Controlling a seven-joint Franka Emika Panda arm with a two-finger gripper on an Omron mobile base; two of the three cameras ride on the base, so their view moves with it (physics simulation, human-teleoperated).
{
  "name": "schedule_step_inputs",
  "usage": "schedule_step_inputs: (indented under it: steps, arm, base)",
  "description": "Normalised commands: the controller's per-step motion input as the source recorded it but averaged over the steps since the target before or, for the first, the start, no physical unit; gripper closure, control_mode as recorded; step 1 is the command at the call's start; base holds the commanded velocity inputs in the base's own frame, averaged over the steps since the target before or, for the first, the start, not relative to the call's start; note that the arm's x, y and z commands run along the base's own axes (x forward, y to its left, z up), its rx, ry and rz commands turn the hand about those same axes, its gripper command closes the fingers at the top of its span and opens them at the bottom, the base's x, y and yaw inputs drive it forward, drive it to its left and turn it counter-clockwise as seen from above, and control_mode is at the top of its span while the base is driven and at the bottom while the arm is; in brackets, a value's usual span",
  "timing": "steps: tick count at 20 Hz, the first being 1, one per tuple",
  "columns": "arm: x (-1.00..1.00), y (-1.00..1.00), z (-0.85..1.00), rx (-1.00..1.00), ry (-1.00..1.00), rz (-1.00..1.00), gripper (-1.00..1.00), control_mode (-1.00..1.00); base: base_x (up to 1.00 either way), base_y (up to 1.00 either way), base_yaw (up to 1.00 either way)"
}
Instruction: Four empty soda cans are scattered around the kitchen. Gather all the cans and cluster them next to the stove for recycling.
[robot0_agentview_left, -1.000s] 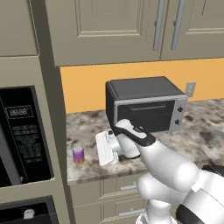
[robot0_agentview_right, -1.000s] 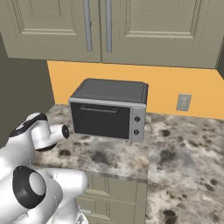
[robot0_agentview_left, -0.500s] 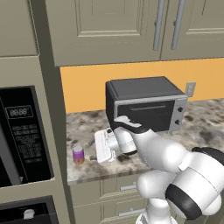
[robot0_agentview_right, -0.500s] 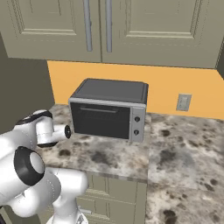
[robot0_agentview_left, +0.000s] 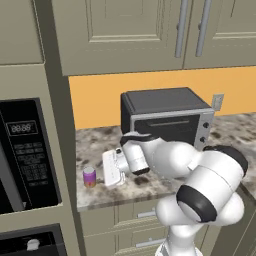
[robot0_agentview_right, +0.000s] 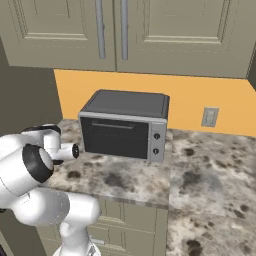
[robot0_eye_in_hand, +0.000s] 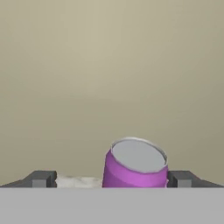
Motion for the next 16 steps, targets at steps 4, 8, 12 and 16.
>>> schedule_step_inputs:
  steps: [4, 8, 12, 16]
  arm:
    - [0.15, 0.07, -0.17, 0.00, 0.01, 0.00, -1.00, -1.00]
    - [0.13, 0.02, -0.15, 0.00, 0.02, 0.00, -1.00, -1.00]
    - [0.04, 0.16, -0.16, 0.00, 0.05, 0.00, -1.00, -1.00]
    - [0.00, 0.24, -0.12, 0.00, 0.05, 0.00, -1.00, -1.00]
  base:
    - [0.00, 0.00, 0.00]
    - [0.00, 0.00, 0.00]
    - [0.00, 0.00, 0.00]
    - [0.00, 0.00, 0.00]
